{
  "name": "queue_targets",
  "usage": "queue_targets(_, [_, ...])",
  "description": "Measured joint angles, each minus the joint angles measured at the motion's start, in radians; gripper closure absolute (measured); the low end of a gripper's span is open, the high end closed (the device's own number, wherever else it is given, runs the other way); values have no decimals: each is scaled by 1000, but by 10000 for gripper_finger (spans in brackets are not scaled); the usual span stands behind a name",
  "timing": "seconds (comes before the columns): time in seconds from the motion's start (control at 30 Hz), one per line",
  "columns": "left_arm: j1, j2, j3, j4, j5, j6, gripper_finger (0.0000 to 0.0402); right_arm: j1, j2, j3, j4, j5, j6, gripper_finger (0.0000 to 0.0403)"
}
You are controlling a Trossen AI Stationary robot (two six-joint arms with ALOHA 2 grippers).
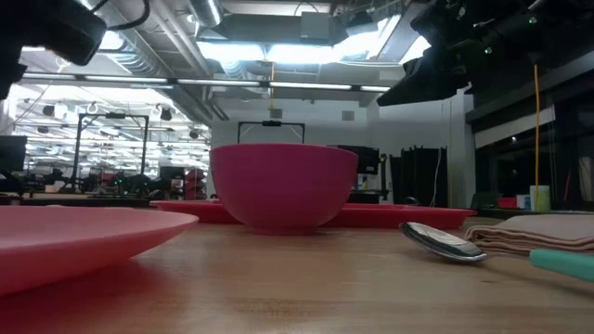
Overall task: Set up tray
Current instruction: Put the pink plate on the red tray
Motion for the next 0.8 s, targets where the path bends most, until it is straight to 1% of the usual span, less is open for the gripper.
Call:
queue_targets(0.17, [-19,12,-40,18,-50,-40,247,0,0,0,-1,0,1,395])
queue_targets(0.47, [-20,87,-86,129,27,-55,247,0,0,0,-1,0,24,395])
queue_targets(0.8, [-20,177,-87,129,32,-55,247,0,0,0,-1,0,26,395])
